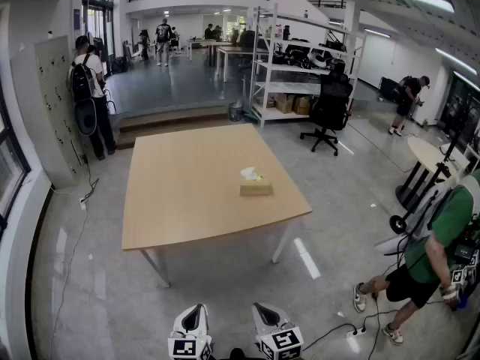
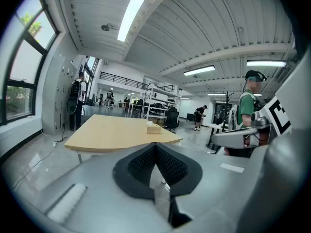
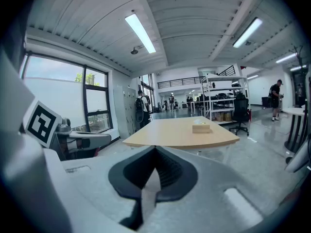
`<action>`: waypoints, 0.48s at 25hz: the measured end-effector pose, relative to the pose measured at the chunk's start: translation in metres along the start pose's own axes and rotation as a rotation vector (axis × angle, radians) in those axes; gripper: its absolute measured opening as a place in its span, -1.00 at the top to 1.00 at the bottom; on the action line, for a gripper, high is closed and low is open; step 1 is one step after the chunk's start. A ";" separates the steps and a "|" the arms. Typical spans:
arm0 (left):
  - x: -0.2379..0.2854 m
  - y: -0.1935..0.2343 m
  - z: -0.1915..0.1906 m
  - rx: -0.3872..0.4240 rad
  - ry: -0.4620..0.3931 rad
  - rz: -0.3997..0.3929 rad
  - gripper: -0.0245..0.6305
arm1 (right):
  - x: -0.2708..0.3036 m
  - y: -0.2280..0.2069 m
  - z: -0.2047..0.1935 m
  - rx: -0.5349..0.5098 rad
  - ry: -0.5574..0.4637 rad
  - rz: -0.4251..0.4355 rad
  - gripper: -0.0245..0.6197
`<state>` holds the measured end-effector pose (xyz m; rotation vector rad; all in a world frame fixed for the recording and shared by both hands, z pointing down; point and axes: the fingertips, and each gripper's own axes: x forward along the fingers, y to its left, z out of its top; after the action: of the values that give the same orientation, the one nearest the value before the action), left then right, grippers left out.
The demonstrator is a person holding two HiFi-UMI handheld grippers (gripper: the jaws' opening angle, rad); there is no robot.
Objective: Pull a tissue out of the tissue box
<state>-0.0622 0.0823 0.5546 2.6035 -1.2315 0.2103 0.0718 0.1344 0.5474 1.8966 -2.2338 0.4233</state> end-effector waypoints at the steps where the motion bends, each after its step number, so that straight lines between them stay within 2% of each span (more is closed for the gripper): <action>1: 0.000 0.000 -0.001 -0.001 0.001 0.000 0.87 | 0.000 0.000 -0.001 0.000 0.000 -0.001 0.96; 12: -0.007 -0.005 -0.002 -0.012 0.002 0.004 0.87 | -0.009 -0.004 -0.013 0.010 -0.007 -0.016 0.96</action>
<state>-0.0628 0.0916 0.5543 2.5905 -1.2334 0.2051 0.0767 0.1461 0.5571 1.9229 -2.2234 0.4260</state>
